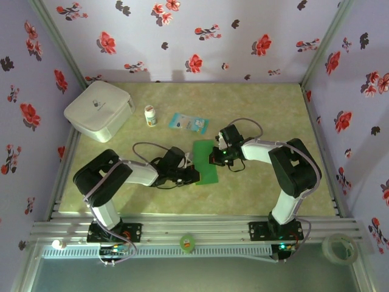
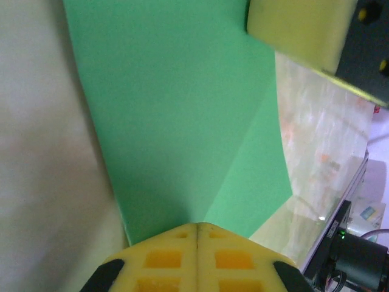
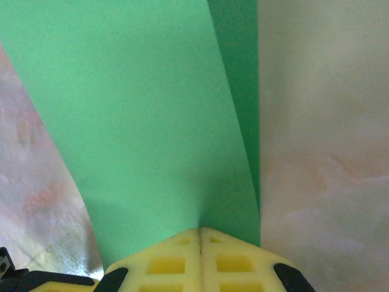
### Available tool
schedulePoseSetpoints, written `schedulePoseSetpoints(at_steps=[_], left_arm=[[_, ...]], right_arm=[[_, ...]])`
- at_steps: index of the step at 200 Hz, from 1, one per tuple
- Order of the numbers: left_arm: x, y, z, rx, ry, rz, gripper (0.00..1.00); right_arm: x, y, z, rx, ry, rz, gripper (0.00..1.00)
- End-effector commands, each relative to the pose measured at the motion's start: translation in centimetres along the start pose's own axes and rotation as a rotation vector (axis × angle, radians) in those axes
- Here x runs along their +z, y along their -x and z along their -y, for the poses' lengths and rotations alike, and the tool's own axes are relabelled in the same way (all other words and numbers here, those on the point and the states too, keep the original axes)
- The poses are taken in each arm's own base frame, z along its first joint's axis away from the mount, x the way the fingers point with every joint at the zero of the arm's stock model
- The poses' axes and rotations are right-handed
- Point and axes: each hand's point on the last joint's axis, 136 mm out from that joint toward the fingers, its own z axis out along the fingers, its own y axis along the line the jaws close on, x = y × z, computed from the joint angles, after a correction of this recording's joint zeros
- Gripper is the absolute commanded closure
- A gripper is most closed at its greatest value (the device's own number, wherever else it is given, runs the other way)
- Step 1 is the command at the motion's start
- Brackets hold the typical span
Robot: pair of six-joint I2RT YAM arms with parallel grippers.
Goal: Fold a paper plane with a square sheet of paper (pick it up from the middle)
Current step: First fold the square sheet of paper in half at the center of the table.
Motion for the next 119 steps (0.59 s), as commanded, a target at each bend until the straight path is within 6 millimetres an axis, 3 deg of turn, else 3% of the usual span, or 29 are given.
schedulePoseSetpoints(at_steps=[1, 39, 57, 88, 119], left_arm=[[-0.3, -4.0, -2.6, -0.026, 0.11, -0.112, 0.99], [-0.7, -4.8, -1.4, 0.012, 0.131, -0.123, 1.0], [-1.4, -4.0, 0.1, 0.027, 0.098, -0.084, 1.0], [-3.4, -0.7, 3.2, 0.07, 0.057, 0.028, 0.99], [-4.3, 4.1, 3.8, 0.033, 0.032, 0.12, 0.99]], right_arm=[[0.6, -3.9, 6.8, 0.086, -0.257, -0.104, 1.0], [0.4, -3.9, 6.7, 0.063, -0.259, -0.11, 1.0], [0.4, -4.0, 6.5, 0.036, -0.248, -0.121, 1.0], [0.2, -4.2, 6.8, -0.011, -0.274, -0.152, 1.0], [-0.1, -4.3, 6.2, -0.059, -0.245, -0.171, 1.0]])
